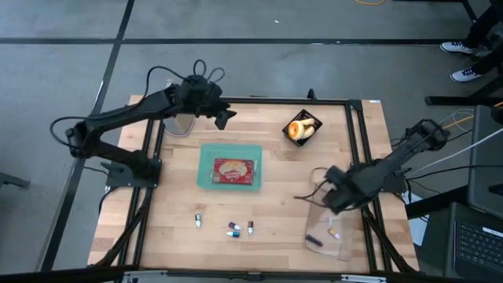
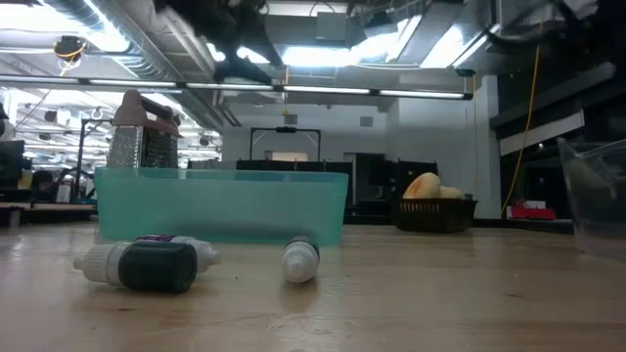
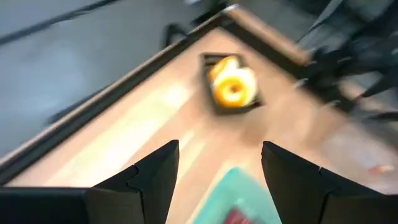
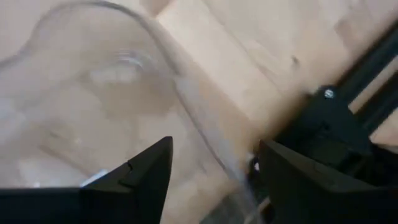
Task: Pick & Place Food Item
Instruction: Put the green food coloring bottle into the transparent bin
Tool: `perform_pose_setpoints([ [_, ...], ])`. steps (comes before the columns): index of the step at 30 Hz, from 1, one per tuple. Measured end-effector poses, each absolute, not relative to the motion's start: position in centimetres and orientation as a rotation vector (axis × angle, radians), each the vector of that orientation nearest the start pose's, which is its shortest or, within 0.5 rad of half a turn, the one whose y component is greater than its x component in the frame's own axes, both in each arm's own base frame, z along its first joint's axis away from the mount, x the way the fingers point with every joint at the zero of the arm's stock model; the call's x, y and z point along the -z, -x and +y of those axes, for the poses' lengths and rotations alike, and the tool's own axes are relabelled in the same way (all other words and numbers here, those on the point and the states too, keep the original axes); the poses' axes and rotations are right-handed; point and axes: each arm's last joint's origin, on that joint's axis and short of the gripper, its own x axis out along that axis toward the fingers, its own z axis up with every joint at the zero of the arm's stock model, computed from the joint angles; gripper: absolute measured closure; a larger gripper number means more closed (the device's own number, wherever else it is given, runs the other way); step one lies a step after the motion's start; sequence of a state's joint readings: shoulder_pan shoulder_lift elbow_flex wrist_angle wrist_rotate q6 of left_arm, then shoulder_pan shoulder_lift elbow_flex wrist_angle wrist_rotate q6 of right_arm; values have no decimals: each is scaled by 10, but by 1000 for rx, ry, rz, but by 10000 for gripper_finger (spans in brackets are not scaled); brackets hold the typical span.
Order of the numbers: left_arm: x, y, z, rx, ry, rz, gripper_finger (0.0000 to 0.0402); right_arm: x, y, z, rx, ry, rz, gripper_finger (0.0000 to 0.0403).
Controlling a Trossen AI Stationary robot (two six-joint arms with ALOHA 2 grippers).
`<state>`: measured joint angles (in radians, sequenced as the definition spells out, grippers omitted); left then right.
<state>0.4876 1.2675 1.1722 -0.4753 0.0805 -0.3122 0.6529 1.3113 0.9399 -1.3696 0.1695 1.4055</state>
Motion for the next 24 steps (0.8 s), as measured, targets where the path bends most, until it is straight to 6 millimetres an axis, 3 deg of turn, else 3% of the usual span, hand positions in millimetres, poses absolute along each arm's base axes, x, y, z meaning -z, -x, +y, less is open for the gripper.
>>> perform_pose_setpoints([
  [4,-373,-244,95,-648,464,485,178,-232,-125,88,700,-487,1226,192],
  [8,-404,-245,63,-710,503,395,178,-244,-113,75,593,-587,1021,207],
  [10,-409,-246,46,-731,538,376,178,-251,-111,72,533,-614,956,210],
  [15,-398,-246,6,-770,651,434,178,-281,-111,70,411,-575,844,209],
  [24,-338,-262,-73,-922,865,683,178,-332,-113,61,322,-468,712,209],
])
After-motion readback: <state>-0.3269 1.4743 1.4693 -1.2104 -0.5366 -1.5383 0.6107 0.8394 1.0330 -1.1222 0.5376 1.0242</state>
